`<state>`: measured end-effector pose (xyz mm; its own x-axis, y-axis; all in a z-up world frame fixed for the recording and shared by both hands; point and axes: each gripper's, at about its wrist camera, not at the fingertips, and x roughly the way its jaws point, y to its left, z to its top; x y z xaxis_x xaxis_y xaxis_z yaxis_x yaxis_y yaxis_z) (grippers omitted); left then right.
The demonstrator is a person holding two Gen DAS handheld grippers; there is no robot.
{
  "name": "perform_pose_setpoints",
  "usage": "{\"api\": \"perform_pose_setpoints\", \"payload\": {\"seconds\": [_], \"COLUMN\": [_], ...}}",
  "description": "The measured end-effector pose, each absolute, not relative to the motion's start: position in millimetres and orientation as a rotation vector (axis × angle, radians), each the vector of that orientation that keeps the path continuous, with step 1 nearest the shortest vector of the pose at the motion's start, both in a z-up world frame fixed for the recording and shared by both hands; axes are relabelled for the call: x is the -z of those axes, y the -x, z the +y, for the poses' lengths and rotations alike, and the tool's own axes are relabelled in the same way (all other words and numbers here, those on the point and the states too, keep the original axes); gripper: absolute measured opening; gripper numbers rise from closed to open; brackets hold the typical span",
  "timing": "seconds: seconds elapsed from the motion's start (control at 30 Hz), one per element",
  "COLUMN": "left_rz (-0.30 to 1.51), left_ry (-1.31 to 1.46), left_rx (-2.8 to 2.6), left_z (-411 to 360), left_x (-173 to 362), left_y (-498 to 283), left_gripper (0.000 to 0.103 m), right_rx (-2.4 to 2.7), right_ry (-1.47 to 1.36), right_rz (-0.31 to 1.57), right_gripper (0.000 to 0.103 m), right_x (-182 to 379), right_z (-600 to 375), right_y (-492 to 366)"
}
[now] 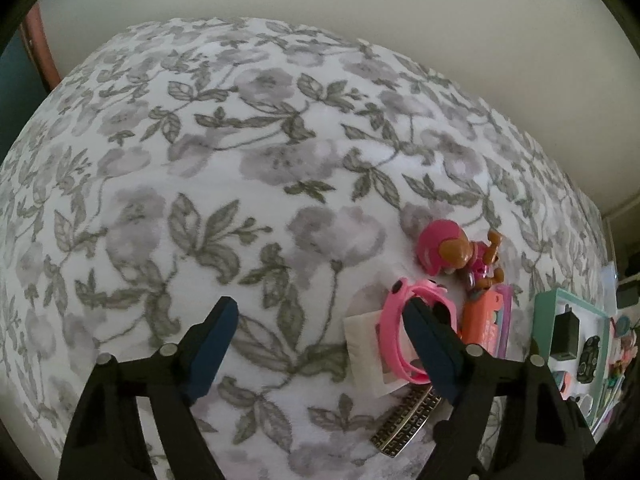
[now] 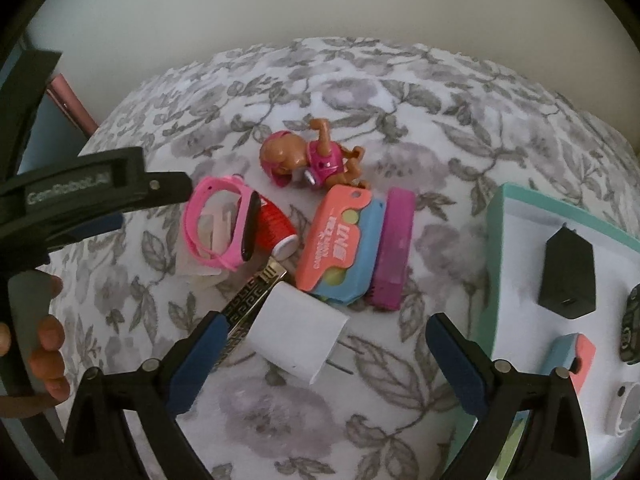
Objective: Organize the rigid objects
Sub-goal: 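Move both grippers back from the tray toward the remaining pile, then grasp the pink smartwatch with the left gripper while right gripper grasps the white charger brick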
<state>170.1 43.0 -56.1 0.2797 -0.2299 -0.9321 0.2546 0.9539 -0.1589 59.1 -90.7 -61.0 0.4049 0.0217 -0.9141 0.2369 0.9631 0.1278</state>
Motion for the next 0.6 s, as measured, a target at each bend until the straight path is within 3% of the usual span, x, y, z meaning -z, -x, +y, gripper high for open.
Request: {"api": "perform_pose_setpoints", "payload": {"seconds": [0.2,0.37,0.43,0.6], "left_rz": [1.258,1.289,1.294,1.292], "left_ry": [-0.069,-0.073,-0.055,-0.027], "left_rx": [0.371,0.406,0.416,0.412], "left_z": [26.1,18.9,20.6,26.2], "left_x": [57.4,62.0,62.0,58.8], "left_y": [-169.5,-167.2,-167.5,-168.1], "left_gripper": [0.071,0.040,0.034,0.025], "right_rx": [0.135,0.099,0.095,0.100], "right_ry": [-0.296,-0.306,-0.305,-0.313], "right_rz": [1.180,1.180,1.183,1.189], "right_gripper": [0.085,0.072,0.067,0.066], "right_x": [72.1,70.1,69.1,67.1], "right_z": [-94.2,-91.9,-91.4,-96.2], "right_y": [-61.9,-60.2,-58.2,-53.6]}}
